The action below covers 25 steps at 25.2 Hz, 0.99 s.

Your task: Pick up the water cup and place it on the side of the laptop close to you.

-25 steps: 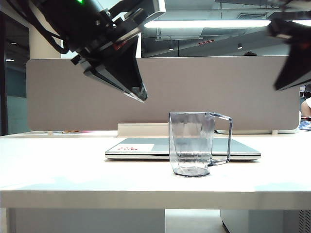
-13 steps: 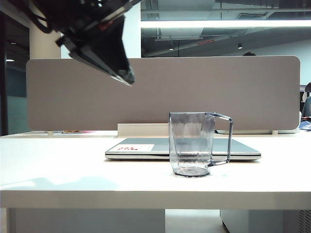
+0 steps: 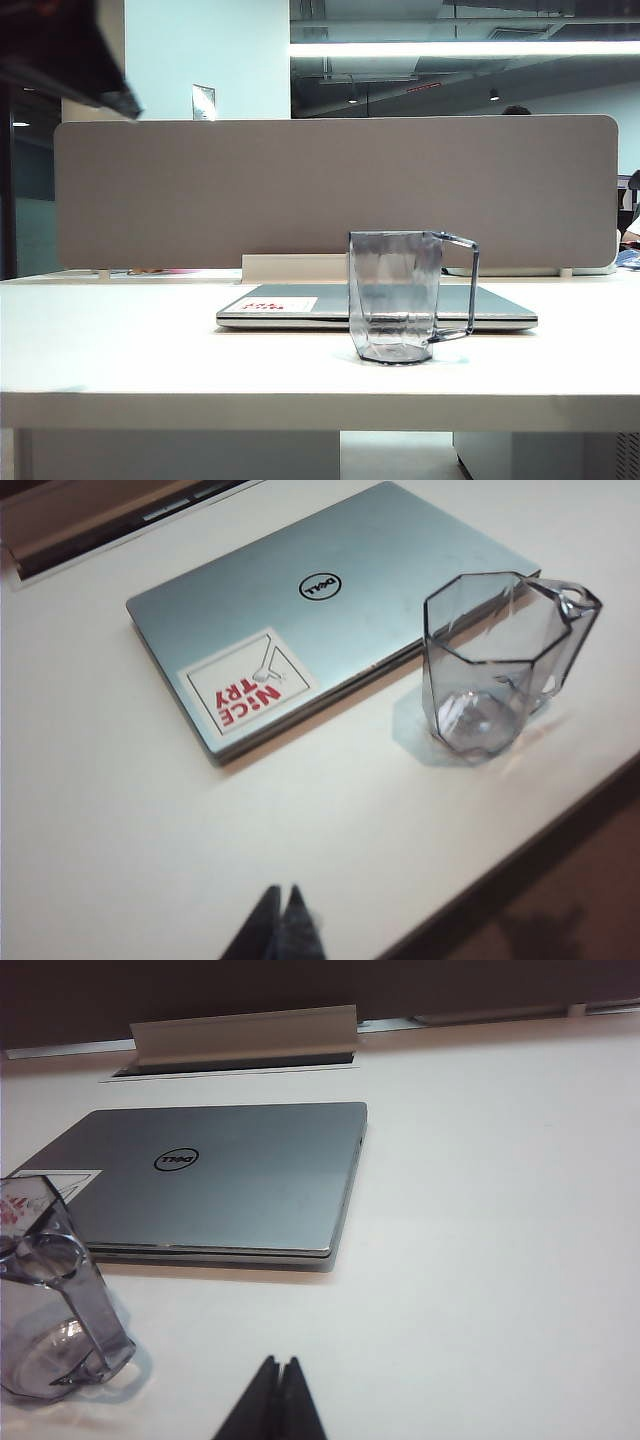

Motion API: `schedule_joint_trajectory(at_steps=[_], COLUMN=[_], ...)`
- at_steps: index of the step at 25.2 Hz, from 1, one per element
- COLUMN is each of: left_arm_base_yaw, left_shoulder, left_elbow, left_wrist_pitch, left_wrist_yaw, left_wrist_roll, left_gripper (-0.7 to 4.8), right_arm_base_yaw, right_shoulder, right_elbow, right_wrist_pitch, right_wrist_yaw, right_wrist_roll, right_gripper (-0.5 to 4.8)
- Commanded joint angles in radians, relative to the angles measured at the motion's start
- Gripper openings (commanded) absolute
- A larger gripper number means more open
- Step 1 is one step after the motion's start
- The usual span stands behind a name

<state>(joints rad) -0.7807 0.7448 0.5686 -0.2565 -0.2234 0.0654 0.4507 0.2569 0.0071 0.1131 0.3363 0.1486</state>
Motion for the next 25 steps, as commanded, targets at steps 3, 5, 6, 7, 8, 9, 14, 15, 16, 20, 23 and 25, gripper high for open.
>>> schedule_joint_trajectory(at_steps=[3, 5, 6, 7, 8, 9, 14, 15, 16, 20, 23, 25], left_arm_base_yaw=[-0.002, -0.002, -0.002, -0.002, -0.002, -0.002, -0.002, -0.002, -0.002, 0.044, 0.228, 0.359], left_shoulder=[-0.209, -0.293, -0.33, -0.353, -0.37, -0.403, -0.467, -0.469, -0.469, -0.469, -0.48, -0.495], left_elbow=[-0.148, -0.2, -0.218, -0.229, -0.238, -0.26, -0.357, -0.383, -0.391, -0.43, -0.497, -0.516], left_wrist_pitch=[0.009, 0.007, 0.012, 0.011, 0.011, 0.016, 0.089, 0.123, 0.124, 0.171, 0.285, 0.332], left_wrist_yaw=[-0.044, -0.058, -0.097, -0.138, -0.17, -0.207, -0.274, -0.274, -0.273, -0.234, -0.029, 0.089], left_wrist_roll=[-0.085, -0.119, -0.135, -0.137, -0.137, -0.138, -0.179, -0.188, -0.19, -0.176, -0.179, -0.178], left_gripper=[-0.06, -0.06, -0.06, -0.06, -0.06, -0.06, -0.06, -0.06, -0.06, -0.06, -0.06, -0.06], right_arm_base_yaw=[0.0, 0.0, 0.0, 0.0, 0.0, 0.0, 0.0, 0.0, 0.0, 0.0, 0.0, 0.0], right_shoulder=[0.001, 0.001, 0.001, 0.001, 0.001, 0.001, 0.001, 0.001, 0.001, 0.001, 0.0, 0.0], right_elbow=[-0.006, -0.006, -0.006, -0.006, -0.006, -0.006, -0.006, -0.006, -0.006, -0.006, -0.006, -0.006], right_wrist_pitch=[-0.005, -0.033, -0.038, -0.038, -0.038, -0.038, -0.038, -0.038, -0.038, -0.038, -0.041, -0.041], right_wrist_yaw=[0.001, 0.002, 0.0, -0.002, -0.002, 0.002, 0.001, 0.001, 0.001, 0.001, 0.0, 0.001], right_wrist_roll=[0.0, 0.0, 0.0, 0.0, 0.0, 0.0, 0.0, 0.0, 0.0, 0.0, 0.0, 0.0], right_gripper=[-0.01, -0.01, -0.01, -0.01, -0.01, -0.01, -0.01, -0.01, -0.01, -0.01, -0.01, -0.01])
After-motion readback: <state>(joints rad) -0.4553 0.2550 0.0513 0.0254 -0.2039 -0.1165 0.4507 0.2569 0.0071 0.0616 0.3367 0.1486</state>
